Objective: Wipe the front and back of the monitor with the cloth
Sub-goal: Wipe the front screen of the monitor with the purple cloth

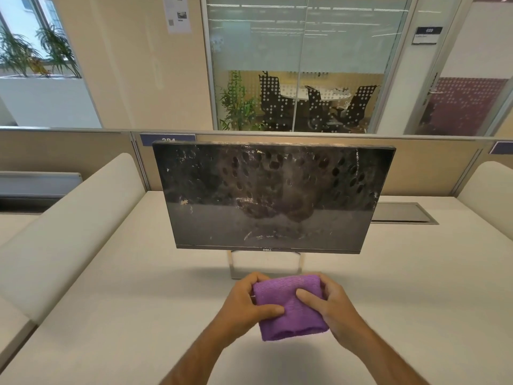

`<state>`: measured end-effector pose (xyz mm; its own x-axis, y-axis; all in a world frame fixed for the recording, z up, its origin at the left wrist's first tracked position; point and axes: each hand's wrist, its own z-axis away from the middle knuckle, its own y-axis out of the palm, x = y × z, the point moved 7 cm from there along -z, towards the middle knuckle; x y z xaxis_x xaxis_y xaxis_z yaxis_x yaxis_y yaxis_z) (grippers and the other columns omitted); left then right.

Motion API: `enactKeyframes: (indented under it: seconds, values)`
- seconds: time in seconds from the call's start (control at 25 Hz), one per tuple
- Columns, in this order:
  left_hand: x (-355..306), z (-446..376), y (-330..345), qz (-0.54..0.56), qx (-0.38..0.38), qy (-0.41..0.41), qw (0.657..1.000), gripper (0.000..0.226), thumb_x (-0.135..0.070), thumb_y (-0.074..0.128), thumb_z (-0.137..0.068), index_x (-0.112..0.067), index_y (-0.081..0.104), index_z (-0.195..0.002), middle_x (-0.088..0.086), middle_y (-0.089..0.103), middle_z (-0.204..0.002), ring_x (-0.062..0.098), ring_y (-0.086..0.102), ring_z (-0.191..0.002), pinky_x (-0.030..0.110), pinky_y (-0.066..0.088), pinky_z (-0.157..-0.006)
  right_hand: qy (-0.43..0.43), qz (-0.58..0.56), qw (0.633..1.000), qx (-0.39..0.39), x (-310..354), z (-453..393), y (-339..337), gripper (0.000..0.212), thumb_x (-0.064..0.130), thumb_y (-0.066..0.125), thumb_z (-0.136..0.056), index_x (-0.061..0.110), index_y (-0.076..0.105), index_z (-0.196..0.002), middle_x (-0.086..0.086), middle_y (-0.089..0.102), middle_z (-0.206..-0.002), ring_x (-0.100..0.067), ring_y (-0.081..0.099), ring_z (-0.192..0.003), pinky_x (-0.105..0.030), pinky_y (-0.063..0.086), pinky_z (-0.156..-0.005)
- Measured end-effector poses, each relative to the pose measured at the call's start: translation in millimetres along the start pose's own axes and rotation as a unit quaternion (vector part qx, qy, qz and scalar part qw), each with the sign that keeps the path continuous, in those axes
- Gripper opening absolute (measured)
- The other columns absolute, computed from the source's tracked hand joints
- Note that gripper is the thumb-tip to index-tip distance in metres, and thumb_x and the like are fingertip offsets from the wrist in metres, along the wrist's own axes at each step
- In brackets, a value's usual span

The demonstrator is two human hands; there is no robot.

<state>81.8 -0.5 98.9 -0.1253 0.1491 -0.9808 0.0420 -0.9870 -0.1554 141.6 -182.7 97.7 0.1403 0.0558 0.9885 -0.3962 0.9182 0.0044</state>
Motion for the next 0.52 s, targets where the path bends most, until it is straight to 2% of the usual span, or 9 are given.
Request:
enactKeyframes:
  seconds: [0.08, 0.16, 0.2, 0.28, 0.36, 0.44, 0.52]
  values:
    - [3.1, -0.4, -1.2, 0.077, -0.012, -0.022, 0.997, 0.058, -0.023, 0.092, -0.063, -0.019, 0.061, -0.112, 0.0, 0.07, -0.103, 0.022, 0.07, -0.096, 0.037, 0.061, -0.073, 0.049, -0.14, 0.988, 0.052, -8.7, 2.1, 5.7, 0.058, 0.022, 0.09, -0.067, 0.006, 0.066, -0.118, -0.022, 0.068, -0.114, -0.037, 0.067, -0.102, -0.042, 0.056, -0.08]
    - [4.1, -0.7, 1.5, 0.138, -0.013, -0.042, 0.989, 0.062, -0.018, 0.092, -0.064, -0.015, 0.059, -0.116, 0.002, 0.072, -0.102, 0.026, 0.071, -0.095, 0.042, 0.06, -0.074, 0.083, -0.219, 0.968, 0.093, -15.0, 8.5, 16.2, 0.067, 0.022, 0.089, -0.064, 0.0, 0.063, -0.122, -0.029, 0.064, -0.119, -0.043, 0.064, -0.104, -0.05, 0.054, -0.086]
    - [4.1, -1.2, 5.1, 0.157, -0.012, -0.046, 0.986, 0.063, -0.017, 0.092, -0.064, -0.013, 0.058, -0.117, 0.004, 0.072, -0.102, 0.028, 0.072, -0.095, 0.043, 0.06, -0.073, 0.093, -0.25, 0.96, 0.086, -19.1, 9.8, 19.9, 0.069, 0.022, 0.089, -0.062, -0.001, 0.063, -0.122, -0.03, 0.063, -0.12, -0.044, 0.064, -0.103, -0.053, 0.054, -0.087]
    - [4.4, -3.3, 12.1, 0.184, -0.021, -0.049, 0.981, 0.064, -0.016, 0.092, -0.064, -0.011, 0.057, -0.117, 0.006, 0.073, -0.101, 0.031, 0.072, -0.094, 0.044, 0.06, -0.071, 0.111, -0.339, 0.934, 0.022, -31.1, 9.7, 23.2, 0.068, 0.017, 0.089, -0.062, 0.0, 0.063, -0.122, -0.029, 0.064, -0.119, -0.044, 0.066, -0.098, -0.055, 0.054, -0.082]
    - [5.0, -5.6, 15.4, 0.211, -0.041, -0.05, 0.975, 0.065, -0.015, 0.092, -0.063, -0.009, 0.056, -0.117, 0.007, 0.073, -0.099, 0.032, 0.072, -0.093, 0.045, 0.06, -0.071, 0.114, -0.423, 0.899, -0.019, -35.0, 10.8, 30.4, 0.065, 0.023, 0.081, -0.068, 0.001, 0.06, -0.125, -0.029, 0.063, -0.12, -0.046, 0.066, -0.097, -0.055, 0.054, -0.081]
    - [3.3, -8.4, 16.7, 0.23, -0.049, -0.042, 0.971, 0.066, -0.015, 0.092, -0.062, -0.008, 0.056, -0.117, 0.008, 0.073, -0.098, 0.034, 0.072, -0.093, 0.048, 0.06, -0.071, 0.116, -0.454, 0.883, -0.029, -31.0, 12.1, 39.1, 0.061, 0.021, 0.077, -0.07, 0.002, 0.059, -0.125, -0.029, 0.066, -0.114, -0.048, 0.067, -0.094, -0.058, 0.053, -0.079]
    - [-0.2, -10.2, 17.6, 0.215, -0.05, -0.031, 0.975, 0.068, -0.018, 0.094, -0.059, -0.01, 0.057, -0.116, 0.006, 0.073, -0.097, 0.032, 0.072, -0.091, 0.045, 0.06, -0.069, 0.118, -0.449, 0.884, -0.058, -27.4, 11.7, 40.9, 0.059, 0.012, 0.08, -0.065, 0.004, 0.061, -0.12, -0.026, 0.07, -0.101, -0.046, 0.07, -0.086, -0.058, 0.055, -0.075]
